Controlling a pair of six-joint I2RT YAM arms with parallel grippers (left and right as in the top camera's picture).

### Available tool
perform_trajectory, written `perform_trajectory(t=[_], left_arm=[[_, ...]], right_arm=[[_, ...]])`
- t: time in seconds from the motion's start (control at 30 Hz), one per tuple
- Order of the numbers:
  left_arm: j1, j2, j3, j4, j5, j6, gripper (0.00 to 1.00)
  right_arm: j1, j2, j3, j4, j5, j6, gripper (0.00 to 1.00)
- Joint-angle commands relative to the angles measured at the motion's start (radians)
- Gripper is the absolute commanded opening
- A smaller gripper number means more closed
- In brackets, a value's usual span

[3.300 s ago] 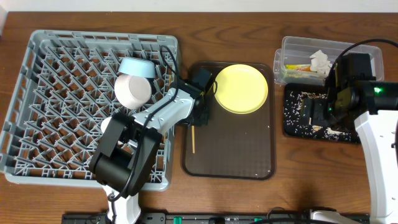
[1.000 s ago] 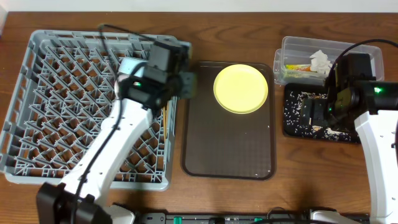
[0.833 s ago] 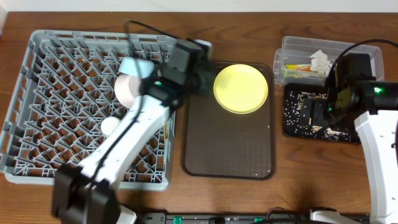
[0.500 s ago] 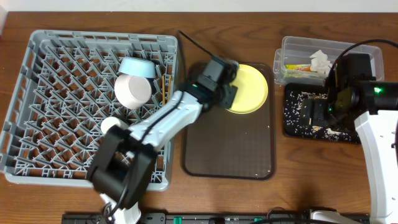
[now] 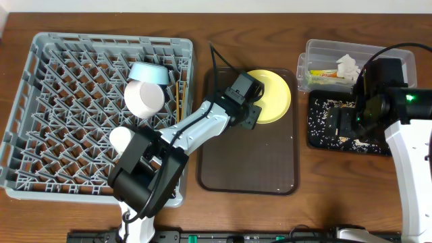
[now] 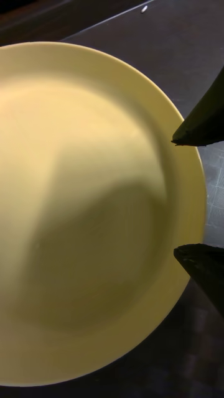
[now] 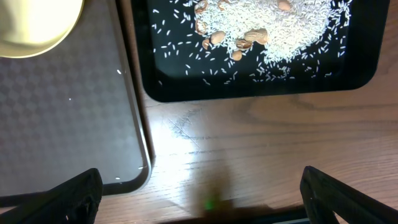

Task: Sort waste into correct bins and load items into the dishwasher
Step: 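Reach the left gripper to the yellow plate and grasp its rim, then lift and tilt the yellow plate up off the brown tray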

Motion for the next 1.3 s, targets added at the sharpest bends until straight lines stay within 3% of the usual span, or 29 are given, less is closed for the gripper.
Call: perform_trajectory(t=[0.0,0.47,0.63,1.0,1.27], left_arm=[[0.003,0.007,-0.004,0.004,-0.005,0.006,0.53],[0.004,0.078,-0.005,0.06,-0.006,0.006,0.53],[0.006,0.072,-0.005,-0.004,-0.01,0.007,0.42],[0.035,-0.018,-0.005,-0.266,-0.013,0.006,0.33],[0.04,-0.151,-0.005,-0.345,-0.012,0.006,0.44]], right_arm=[[-0.001,0.001,0.009,-0.003,0.009,-0.012,0.99],[-0.001,0.001,0.009,-0.015,0.008,-0.012,0.99],[-0.001,0.001,0.009,-0.014,0.009,-0.012,0.99],[-0.001,0.001,0.009,-0.012,0.009,-0.012,0.99],[-0.001,0.001,0.009,-0.011,0.009,-0.012,0.99]])
